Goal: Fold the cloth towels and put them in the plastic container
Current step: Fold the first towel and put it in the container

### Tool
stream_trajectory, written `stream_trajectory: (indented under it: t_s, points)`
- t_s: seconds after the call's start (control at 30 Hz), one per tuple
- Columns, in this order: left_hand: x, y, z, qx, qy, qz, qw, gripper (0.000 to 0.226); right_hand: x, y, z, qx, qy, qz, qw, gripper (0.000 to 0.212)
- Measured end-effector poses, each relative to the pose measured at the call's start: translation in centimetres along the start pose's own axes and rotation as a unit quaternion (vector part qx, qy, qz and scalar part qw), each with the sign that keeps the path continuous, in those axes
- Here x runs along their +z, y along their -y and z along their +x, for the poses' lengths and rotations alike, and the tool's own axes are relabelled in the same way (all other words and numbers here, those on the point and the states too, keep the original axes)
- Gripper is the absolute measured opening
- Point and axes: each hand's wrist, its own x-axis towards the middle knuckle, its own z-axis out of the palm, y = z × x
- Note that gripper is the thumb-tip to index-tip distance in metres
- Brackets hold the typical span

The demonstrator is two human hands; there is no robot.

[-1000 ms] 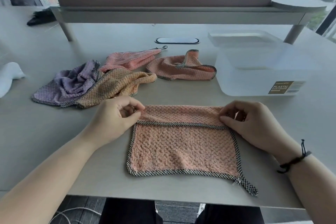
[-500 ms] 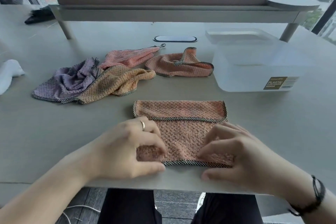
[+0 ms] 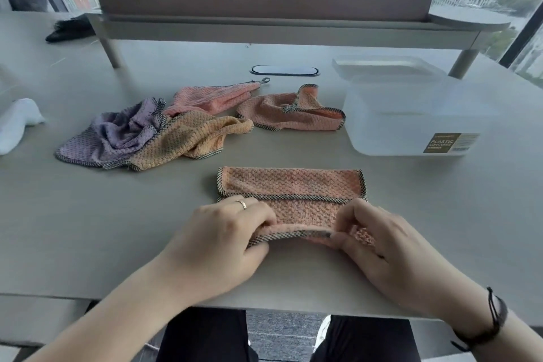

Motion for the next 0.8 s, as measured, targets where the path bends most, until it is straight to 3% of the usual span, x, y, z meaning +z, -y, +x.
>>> stream_trajectory:
  t_s: [0.1, 0.2, 0.37, 0.53, 0.63, 0.7, 0.8]
  points:
    - [-1.5, 1.6, -0.1, -0.042, 0.041, -0.092, 0.994, 0.017, -0.5, -0.2, -0.4, 0.005, 0.027, -0.032, 0.999, 0.036]
    - [-2.3, 3.1, -0.1, -0.1, 0.022, -0.177, 0.979, 0.011, -0.9, -0.1, -0.5, 0.014, 0.055, -0.062, 0.996, 0.059]
    - [-2.1, 4.2, 0.0, -0.162, -0.015, -0.269, 0.949, 0.01, -0.4, -0.1, -0.6, 0.014, -0.035, -0.106, 0.994, 0.034]
    - [-1.2, 4.5, -0.2, -0.172, -0.052, -0.271, 0.946, 0.018, -1.1, 0.1, -1.0, 0.068, -0.041, -0.09, 0.993, 0.05]
    - [-0.4, 4.5, -0.3, -0.178, -0.078, -0.268, 0.943, 0.01, 0.0, 1.0, -0.4, 0.085, -0.051, -0.161, 0.982, 0.066]
    - [0.2, 4.3, -0.2, -0.18, -0.098, -0.241, 0.949, 0.009, 1.1, 1.5, 0.2, 0.103, -0.096, -0.222, 0.965, 0.047]
    - [0.7, 3.9, -0.3, -0.186, -0.115, -0.192, 0.957, 0.009, 1.7, 1.9, 1.1, 0.114, -0.102, -0.262, 0.953, 0.024]
